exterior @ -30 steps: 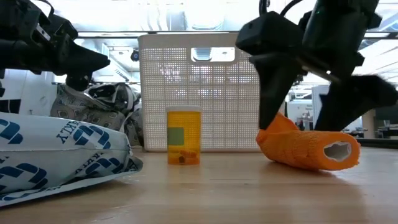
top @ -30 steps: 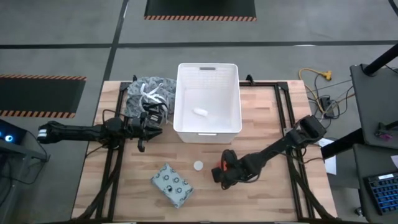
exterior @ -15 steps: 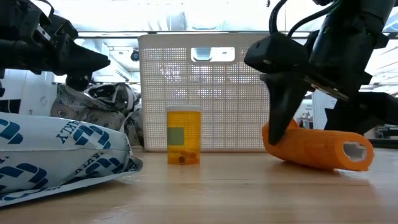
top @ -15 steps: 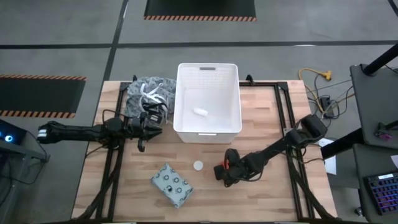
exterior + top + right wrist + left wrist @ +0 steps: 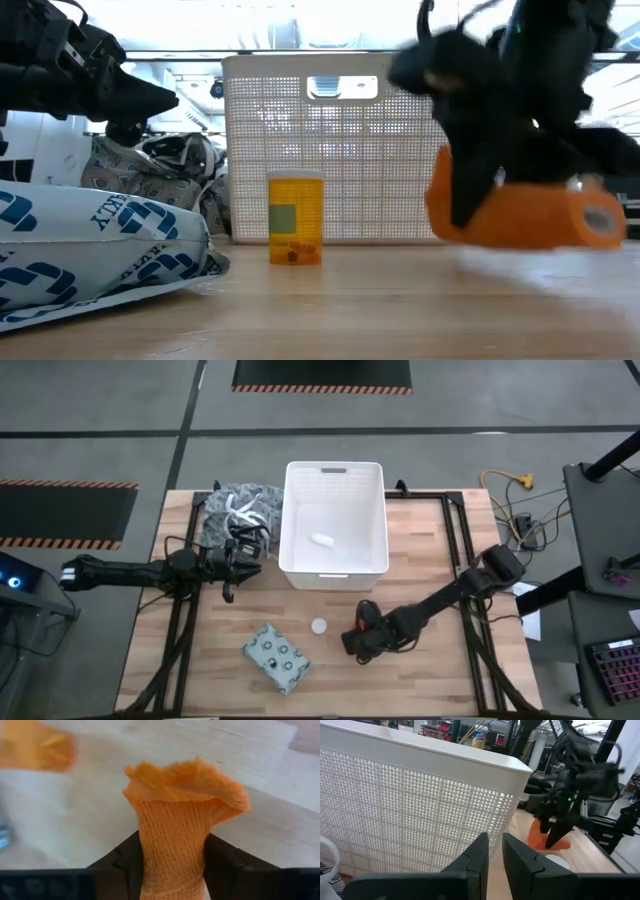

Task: Pick & place medical supplies in basket/bin
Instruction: Put the orange bandage into the white bin

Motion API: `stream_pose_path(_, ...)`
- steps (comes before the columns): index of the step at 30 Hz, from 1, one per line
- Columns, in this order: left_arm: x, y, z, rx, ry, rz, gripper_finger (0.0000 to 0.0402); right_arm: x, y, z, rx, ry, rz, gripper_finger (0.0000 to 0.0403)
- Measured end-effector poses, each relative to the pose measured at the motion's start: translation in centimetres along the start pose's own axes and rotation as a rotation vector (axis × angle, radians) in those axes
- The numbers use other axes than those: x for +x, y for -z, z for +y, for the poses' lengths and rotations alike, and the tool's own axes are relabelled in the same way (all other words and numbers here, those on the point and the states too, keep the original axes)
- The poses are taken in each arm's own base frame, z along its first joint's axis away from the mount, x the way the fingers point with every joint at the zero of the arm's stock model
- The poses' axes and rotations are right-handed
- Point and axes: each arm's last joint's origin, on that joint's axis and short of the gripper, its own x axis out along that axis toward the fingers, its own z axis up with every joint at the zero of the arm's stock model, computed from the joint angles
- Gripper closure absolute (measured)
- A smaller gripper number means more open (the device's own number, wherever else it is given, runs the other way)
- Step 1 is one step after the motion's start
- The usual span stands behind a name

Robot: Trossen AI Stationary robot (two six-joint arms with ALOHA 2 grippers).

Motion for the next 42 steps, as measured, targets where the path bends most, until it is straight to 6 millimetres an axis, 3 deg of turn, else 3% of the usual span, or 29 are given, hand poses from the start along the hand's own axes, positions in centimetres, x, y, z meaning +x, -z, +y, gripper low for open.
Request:
stream_pose_path(5, 0.0, 0.0, 0.0, 0.000, 0.000, 0.000, 0.0364, -3.2, -1.3, 2.3, -0.162, -0.131, -0.016, 0.0265)
stream_pose_path(9, 0.0, 0.0, 0.0, 0.000, 0.001, 0.000, 0.0364, -6.6, -3.5, 4.3, -0.353, -0.241, -0.116, 0.0263)
stream_pose_path(19, 0.0, 0.0, 0.0, 0.000, 0.001, 0.001, 0.0364, -15.8, -11.6, 8.1, -0.632, -0.410, -0.446, 0.0262)
stream_pose_path(23, 0.0, 0.0, 0.0, 0.000, 0.001, 0.001, 0.0364, -17.7, -15.4, 8.6, -0.705, -0.388, -0.561, 0.0262)
stream_pose_path(29, 0.0, 0.0, 0.0, 0.000, 0.001, 0.001, 0.0364, -17.1, -21.6, 7.7, -0.741, -0.232, -0.631, 0.0262)
stream_pose_path(35, 0.0, 0.0, 0.0, 0.000, 0.002, 0.003, 0.0364, -14.1, -27.5, 4.5, -0.666, -0.082, -0.558, 0.0262)
stream_pose_path(42, 0.0, 0.1, 0.0, 0.001, 0.000, 0.009, 0.0364, -9.9, -32.0, 0.8, -0.583, -0.032, -0.412, 0.0262)
